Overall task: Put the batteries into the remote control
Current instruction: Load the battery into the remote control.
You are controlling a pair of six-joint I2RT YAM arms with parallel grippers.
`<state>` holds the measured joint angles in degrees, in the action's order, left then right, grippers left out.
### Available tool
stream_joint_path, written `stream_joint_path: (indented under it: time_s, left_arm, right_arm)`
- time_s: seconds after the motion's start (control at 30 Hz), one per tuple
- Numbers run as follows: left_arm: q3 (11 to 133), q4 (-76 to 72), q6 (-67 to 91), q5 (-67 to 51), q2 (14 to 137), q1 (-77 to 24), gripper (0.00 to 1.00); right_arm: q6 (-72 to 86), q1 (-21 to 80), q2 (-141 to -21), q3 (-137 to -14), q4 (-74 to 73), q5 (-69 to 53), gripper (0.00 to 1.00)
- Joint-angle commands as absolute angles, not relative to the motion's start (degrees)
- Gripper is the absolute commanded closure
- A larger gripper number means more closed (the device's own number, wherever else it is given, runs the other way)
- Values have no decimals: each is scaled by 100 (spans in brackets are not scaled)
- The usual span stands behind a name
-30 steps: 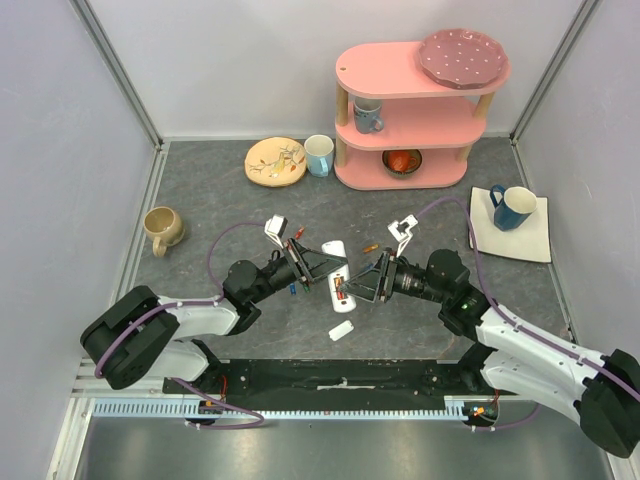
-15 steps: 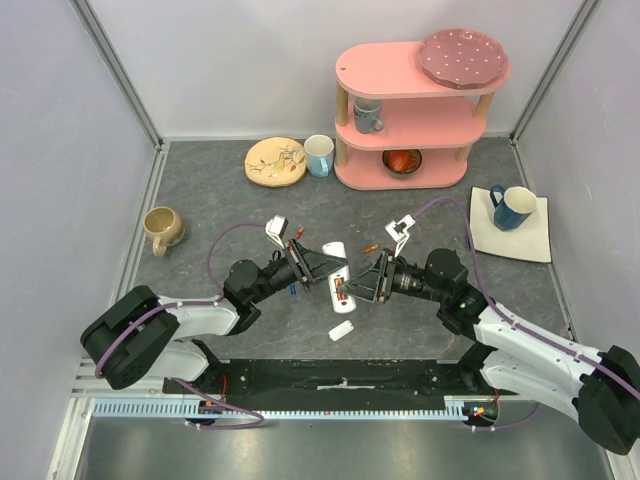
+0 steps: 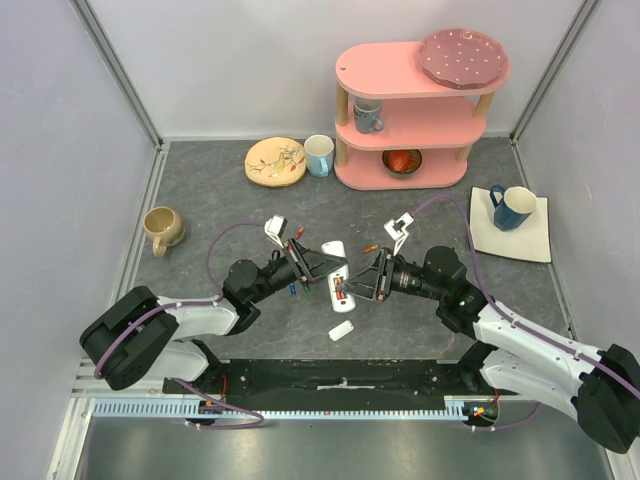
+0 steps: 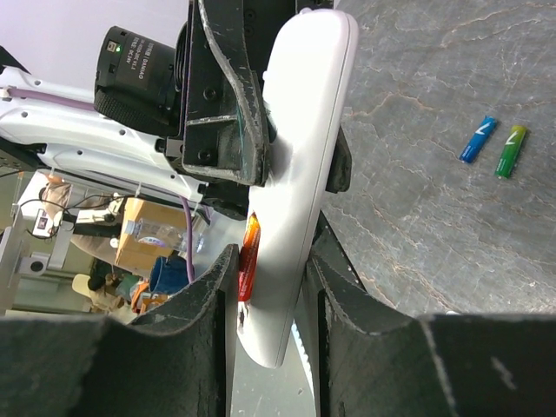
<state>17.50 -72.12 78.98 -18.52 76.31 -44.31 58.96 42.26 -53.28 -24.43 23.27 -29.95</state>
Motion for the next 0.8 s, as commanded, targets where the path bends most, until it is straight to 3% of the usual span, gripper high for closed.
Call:
stream_joint_path:
  time_s: [0.0,0.6,0.73,0.77]
  left_arm:
    - [2021,-9536,7963,-1899,7427,-4482,98]
    - [2083,-9536,7901,-1907,7444,-4649,98]
    - [2031,-9536,7849,-1881,7418,-4649,98]
    - [2013,-9536,7840,-1863,7427,-4649,98]
  right_arm:
    - [5529,4298,-5467,-2663,1749,-2769,66]
    - [5335,4456,-5572,-2892,1187,-2180,78]
    - [5352,4447,-5555,-2927,1213,-2224,72]
    - [5344,4447,-5529,-2953,1204,-2224,63]
